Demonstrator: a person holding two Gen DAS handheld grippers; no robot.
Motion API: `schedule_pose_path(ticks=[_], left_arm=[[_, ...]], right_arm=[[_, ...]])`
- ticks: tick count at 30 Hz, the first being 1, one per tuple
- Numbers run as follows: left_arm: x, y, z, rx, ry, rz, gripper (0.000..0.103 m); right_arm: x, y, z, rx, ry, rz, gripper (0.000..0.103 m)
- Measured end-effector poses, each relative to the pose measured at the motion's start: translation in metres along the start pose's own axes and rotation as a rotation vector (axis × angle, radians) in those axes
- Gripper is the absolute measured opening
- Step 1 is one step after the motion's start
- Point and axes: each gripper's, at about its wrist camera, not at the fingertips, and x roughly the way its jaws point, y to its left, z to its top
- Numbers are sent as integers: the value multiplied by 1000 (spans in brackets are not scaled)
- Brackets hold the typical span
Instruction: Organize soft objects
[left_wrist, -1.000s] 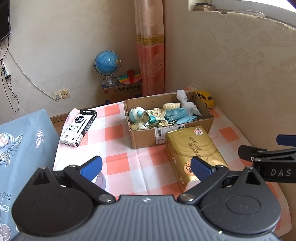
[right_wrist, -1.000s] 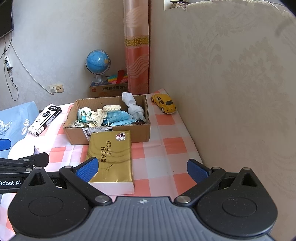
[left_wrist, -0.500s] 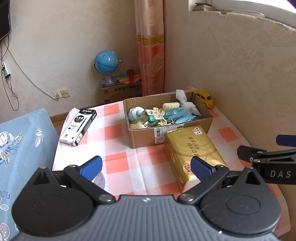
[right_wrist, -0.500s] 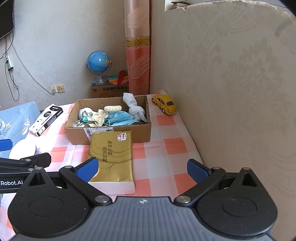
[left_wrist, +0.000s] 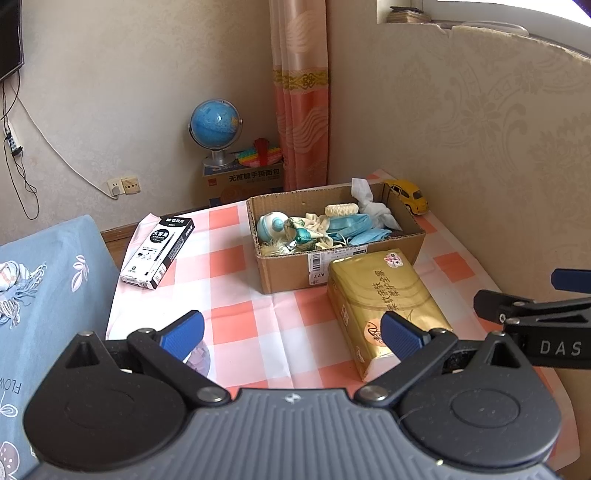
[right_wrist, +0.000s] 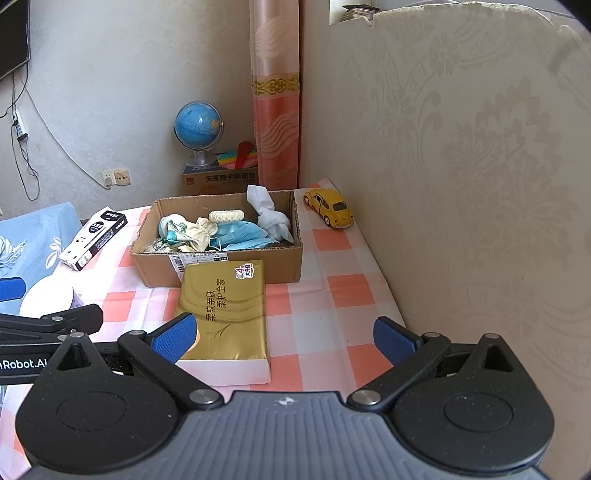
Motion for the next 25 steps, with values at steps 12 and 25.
schedule_pose_path(ticks=[12,25], left_arm=[[-2,-1,-1,1,2,4,101],[-5,-3,-2,-1,0,4,101]], right_arm=[[-1,-1,-1,0,-1,2,103],[-4,-3,-3,-1,-5,2,103]])
